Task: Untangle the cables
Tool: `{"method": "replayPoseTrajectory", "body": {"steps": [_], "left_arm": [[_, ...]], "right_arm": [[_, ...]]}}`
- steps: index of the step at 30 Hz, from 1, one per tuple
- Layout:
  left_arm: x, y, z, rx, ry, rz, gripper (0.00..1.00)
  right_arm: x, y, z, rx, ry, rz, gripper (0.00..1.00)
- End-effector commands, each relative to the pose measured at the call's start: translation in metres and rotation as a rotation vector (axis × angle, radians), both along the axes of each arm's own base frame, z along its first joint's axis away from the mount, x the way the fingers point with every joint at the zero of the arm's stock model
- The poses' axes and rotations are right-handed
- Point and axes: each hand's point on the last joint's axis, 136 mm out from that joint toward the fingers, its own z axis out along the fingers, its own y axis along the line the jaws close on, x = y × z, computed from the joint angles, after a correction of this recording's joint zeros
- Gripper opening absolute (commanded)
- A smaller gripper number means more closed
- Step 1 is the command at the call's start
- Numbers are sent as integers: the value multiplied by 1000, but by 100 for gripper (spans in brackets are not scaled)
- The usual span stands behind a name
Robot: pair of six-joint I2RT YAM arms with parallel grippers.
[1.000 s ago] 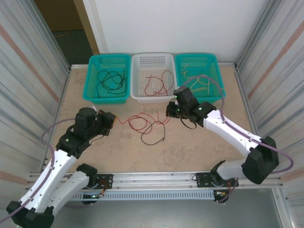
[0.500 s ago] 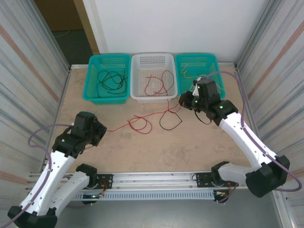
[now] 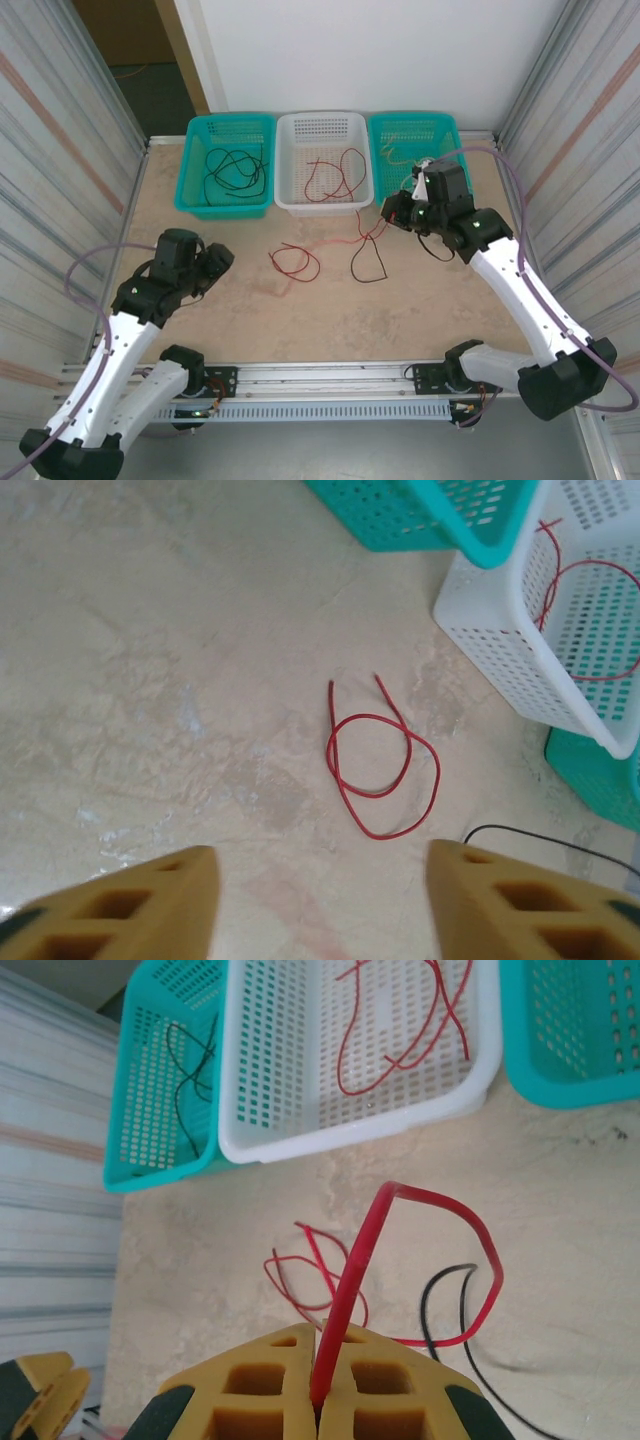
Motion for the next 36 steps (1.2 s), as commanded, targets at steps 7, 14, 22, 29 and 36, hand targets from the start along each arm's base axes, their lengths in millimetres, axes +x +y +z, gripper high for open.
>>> {"method": "replayPoseTrajectory", "body": {"steps": [7,14,22,29,36], "left_arm": [[26,-69,117,53,-444,-467,66],[0,-197,118,31,-549,-983,73],[-12,-241,80,70,-435,-1171,65],[-15,-242,89,38,-453,-1168,18],[-17,-243,103,-8,-487,-1150,0]], "right_arm": [[-12,39,23,-105,-73,140,0],[-17,67,37,-68,-96,210,0],[-24,78,48,-31,-102,252,0],[-26,79,44,-36,-94,255,0],[-24,79,37,-42,-79,244,8]]}}
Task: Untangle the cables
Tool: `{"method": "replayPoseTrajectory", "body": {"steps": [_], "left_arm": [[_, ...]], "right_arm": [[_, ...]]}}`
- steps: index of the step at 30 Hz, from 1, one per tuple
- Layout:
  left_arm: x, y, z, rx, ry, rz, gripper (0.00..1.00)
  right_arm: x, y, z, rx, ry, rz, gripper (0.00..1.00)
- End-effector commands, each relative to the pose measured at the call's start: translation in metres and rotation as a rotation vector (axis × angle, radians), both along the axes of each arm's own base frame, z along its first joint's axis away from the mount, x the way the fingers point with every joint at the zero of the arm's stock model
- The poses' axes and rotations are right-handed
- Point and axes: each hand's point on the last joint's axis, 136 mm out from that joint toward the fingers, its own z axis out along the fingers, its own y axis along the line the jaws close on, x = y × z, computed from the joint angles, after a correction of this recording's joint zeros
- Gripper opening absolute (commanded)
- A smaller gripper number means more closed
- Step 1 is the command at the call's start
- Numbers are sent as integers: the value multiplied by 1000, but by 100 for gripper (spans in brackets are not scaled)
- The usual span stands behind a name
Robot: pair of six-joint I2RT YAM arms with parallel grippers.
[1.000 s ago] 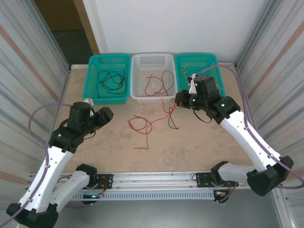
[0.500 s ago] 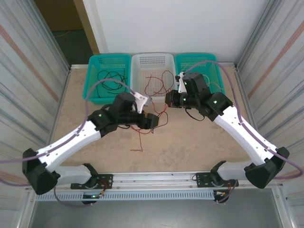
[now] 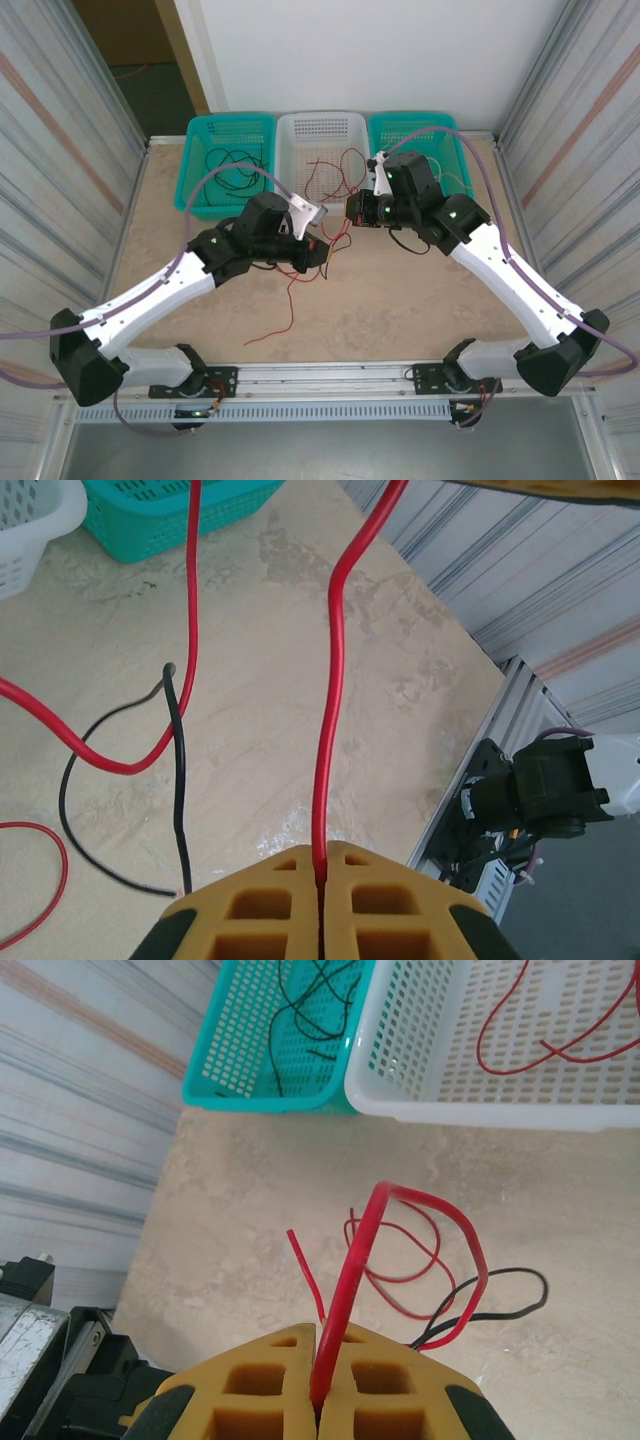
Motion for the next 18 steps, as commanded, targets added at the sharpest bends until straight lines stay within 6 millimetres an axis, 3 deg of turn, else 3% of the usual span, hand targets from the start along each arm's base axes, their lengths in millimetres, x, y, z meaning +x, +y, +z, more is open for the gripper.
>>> {"method": "replayPoseTrajectory", "body": {"steps": [1,5,8,13,16,18], "left_arm": [[-4,-3,37,-106,-55,-12,0],[3,3,59,-207,-101,72,0],[9,9,80,-329,-123,144,0],[13,14,103,-499,-118,209,0],[13,14,113,-572,-109,216,0],[14,15,115,-599,-102,229,0]], "right_arm": [[0,2,-1,-4,0,-2,16],[1,-10,-4,-5,-11,-64,43],[2,-22,-8,17,-6,-123,55],[2,-27,-17,123,47,-170,64],[1,-20,-21,178,74,-164,80],[1,-20,-22,187,78,-171,81]]}}
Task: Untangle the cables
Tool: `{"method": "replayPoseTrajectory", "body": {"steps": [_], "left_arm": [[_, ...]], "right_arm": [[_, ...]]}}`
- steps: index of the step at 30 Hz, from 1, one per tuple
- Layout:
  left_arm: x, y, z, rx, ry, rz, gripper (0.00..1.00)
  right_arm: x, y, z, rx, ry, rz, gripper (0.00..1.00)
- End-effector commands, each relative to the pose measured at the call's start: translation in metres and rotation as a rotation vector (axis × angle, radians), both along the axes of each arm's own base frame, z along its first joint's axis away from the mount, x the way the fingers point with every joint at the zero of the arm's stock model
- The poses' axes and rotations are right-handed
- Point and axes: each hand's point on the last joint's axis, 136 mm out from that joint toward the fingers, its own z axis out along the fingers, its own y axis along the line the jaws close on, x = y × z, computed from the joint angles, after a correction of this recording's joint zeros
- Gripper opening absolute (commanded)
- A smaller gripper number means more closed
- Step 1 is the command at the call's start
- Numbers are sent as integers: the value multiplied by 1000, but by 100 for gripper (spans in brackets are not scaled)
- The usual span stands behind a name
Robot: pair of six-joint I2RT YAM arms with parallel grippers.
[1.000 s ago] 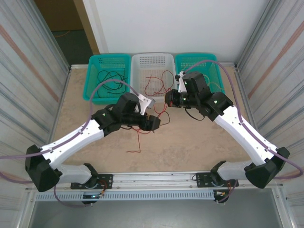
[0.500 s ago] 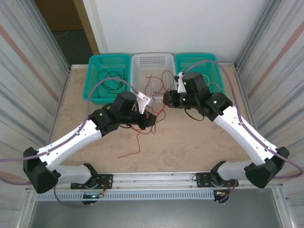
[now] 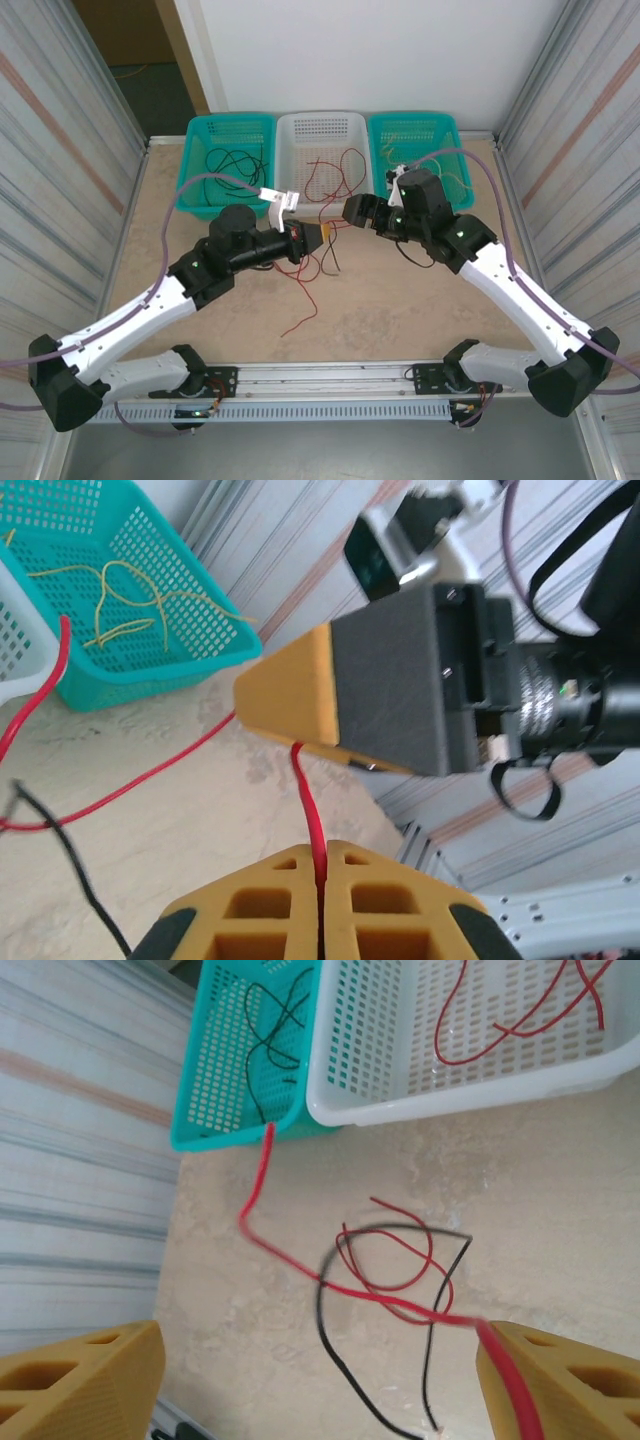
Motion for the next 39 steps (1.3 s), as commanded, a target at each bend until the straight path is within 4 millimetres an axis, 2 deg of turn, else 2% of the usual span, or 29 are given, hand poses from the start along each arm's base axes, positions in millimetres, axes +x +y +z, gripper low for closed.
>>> {"method": "replayPoseTrajectory", "body": {"steps": [1,4,8,15,17,21,25,29,39], "left_arm": [[4,7,45,-179,-53,50,0],[10,14,39,-178,-32,108,0],[17,25,28,-151,-5,179,0],[18,30,18,-148,31,207,0],[20,33,17,-156,43,227,0],[22,37,21,-208,57,251,0],[23,33,28,-255,73,236,0],[22,28,30,-289,93,215,0],[23,27,24,-309,124,213,0]], "right_arm": [[0,3,4,62,11,-17,80],[-2,-1,7,70,-6,-23,80],[-10,-5,20,96,-66,-2,83],[-5,-42,25,118,-66,-89,85],[-9,-48,33,145,-90,-93,86],[-11,-34,14,150,-43,-60,84],[-10,-6,-4,135,-28,-2,84],[-2,19,-8,122,-64,44,84],[35,40,-6,228,-117,-9,76]]}}
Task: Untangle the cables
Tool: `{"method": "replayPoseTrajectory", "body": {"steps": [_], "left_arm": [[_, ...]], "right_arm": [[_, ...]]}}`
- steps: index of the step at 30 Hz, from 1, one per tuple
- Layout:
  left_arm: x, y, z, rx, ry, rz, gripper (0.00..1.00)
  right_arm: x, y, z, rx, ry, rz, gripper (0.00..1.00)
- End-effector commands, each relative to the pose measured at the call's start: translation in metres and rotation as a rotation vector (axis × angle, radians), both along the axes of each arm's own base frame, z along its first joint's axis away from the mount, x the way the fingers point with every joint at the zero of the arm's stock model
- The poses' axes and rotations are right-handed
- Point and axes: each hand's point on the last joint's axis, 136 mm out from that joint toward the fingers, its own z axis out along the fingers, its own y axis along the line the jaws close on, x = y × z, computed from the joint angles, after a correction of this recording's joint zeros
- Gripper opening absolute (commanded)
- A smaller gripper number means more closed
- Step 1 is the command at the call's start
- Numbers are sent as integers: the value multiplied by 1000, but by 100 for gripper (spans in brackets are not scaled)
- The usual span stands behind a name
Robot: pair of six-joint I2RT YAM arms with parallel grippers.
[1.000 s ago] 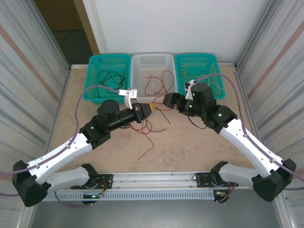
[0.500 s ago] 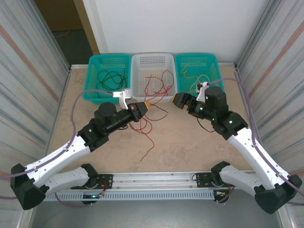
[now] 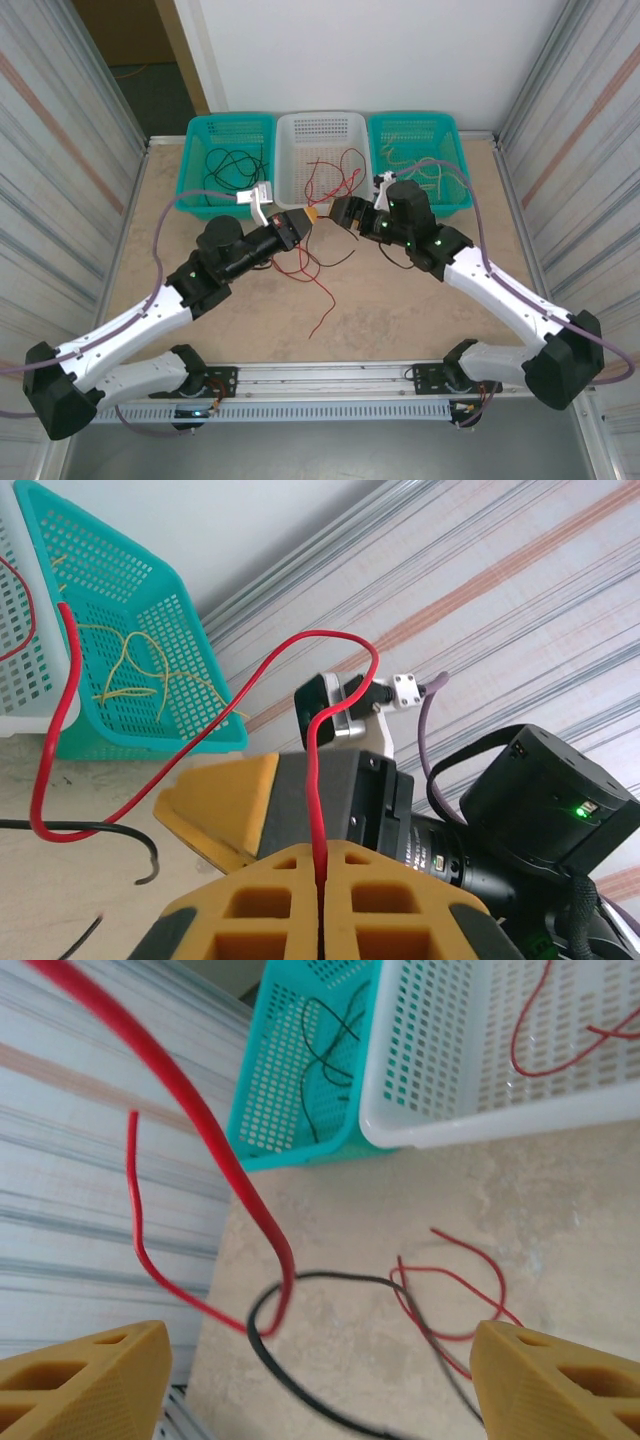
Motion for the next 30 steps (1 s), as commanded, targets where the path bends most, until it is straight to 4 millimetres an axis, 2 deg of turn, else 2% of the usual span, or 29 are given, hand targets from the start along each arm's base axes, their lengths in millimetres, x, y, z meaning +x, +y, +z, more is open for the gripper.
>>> {"method": "replayPoseTrajectory", "body": {"steps": [1,5,7,10,12,16,20,24,26,30], "left_arm": [[1,1,8,-46,-12,-1,0],[1,-1,9,-54,-14,-8,0],[1,-1,11,-57,-16,-10,0],[1,-1,13,-64,-21,-13,0],[0,-2,14,-65,-24,-20,0],[1,8,24,-47,-42,-2,0],[7,40,35,42,-34,75,0],[12,87,42,248,-14,214,0],[13,109,37,374,28,287,0],[8,164,11,673,161,471,0]], "right_arm": [[17,10,12,89,-41,-27,75],[20,22,5,70,-23,-8,67],[22,24,-6,43,-4,-12,60],[24,25,-25,-7,40,-23,45],[24,26,-36,-34,60,-18,30],[15,29,-60,-159,83,20,15],[-2,15,-98,-267,174,38,11],[-22,-6,-125,-362,234,42,10],[-27,-19,-129,-410,239,24,10],[-25,-49,-121,-449,225,-40,12]]}}
